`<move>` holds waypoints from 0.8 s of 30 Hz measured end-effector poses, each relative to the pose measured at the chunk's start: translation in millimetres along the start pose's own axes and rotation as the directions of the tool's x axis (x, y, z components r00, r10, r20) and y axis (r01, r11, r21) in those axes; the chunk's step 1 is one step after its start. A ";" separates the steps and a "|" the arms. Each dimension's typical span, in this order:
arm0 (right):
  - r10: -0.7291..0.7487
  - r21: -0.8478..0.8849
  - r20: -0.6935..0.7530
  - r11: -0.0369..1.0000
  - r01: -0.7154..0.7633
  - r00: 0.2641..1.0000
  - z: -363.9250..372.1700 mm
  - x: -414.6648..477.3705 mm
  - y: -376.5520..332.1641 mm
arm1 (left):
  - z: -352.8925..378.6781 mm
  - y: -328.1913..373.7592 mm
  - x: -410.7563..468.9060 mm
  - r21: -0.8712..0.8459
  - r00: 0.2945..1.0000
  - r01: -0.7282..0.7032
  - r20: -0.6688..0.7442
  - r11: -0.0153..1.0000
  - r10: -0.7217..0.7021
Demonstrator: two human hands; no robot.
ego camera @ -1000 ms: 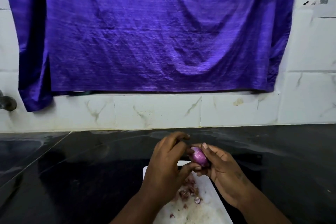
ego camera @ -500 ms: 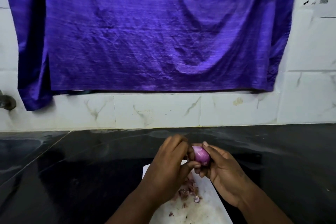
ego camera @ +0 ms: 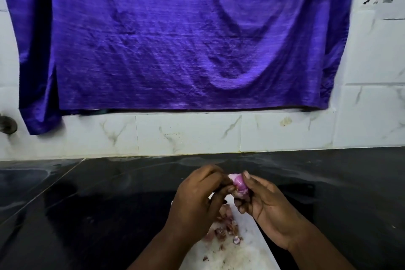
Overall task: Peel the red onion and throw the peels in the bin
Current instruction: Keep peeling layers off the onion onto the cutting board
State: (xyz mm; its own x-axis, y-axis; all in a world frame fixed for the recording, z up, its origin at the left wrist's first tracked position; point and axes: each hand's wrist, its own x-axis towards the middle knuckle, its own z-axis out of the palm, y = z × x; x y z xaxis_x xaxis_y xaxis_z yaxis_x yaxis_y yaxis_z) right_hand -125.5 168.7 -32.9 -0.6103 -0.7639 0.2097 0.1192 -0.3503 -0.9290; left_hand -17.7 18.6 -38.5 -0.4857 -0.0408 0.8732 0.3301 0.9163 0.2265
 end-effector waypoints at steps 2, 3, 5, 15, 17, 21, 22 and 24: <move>-0.001 0.025 -0.012 1.000 0.001 1.000 -0.3 1.4 1.3 | -1.7 1.4 1.5 -0.004 0.999 0.006 0.041 1.000 -0.005; 0.002 0.067 -0.033 0.998 0.000 0.999 -1.1 2.5 1.0 | -2.8 2.2 2.3 -0.008 0.997 0.016 0.079 1.000 -0.015; 0.007 0.167 -0.109 0.986 0.012 0.994 -5.8 5.0 -0.5 | -3.4 3.4 2.4 0.009 0.980 0.044 0.192 0.999 -0.045; -0.023 0.069 -0.051 0.997 0.026 0.998 -10.0 5.2 3.9 | -5.9 0.2 -2.7 0.149 0.967 0.167 0.168 0.975 -0.192; -0.023 0.056 -0.042 0.998 0.026 0.999 -9.0 4.3 3.0 | -7.2 2.6 -1.3 0.081 0.968 0.195 0.147 0.978 -0.205; -0.005 0.062 0.032 0.998 0.003 0.999 -5.2 2.4 3.0 | -7.1 4.1 1.3 0.006 0.959 0.175 0.224 0.985 -0.172; 0.000 0.056 0.036 0.998 -0.002 0.999 -5.3 2.1 3.2 | -6.5 3.6 1.4 0.005 0.959 0.171 0.227 0.985 -0.168; 0.006 0.018 0.046 1.000 -0.007 0.999 -5.6 1.4 4.3 | -6.1 2.6 1.8 0.011 0.962 0.173 0.210 0.985 -0.172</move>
State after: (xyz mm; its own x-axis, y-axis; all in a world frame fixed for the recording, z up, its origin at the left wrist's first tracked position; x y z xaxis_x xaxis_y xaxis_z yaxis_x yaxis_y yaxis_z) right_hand -130.2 169.1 -38.3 -0.5728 -0.7902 0.2180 0.1371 -0.3546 -0.9249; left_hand -12.7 18.5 -33.6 -0.6944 -0.1128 0.7107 0.2323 0.8996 0.3698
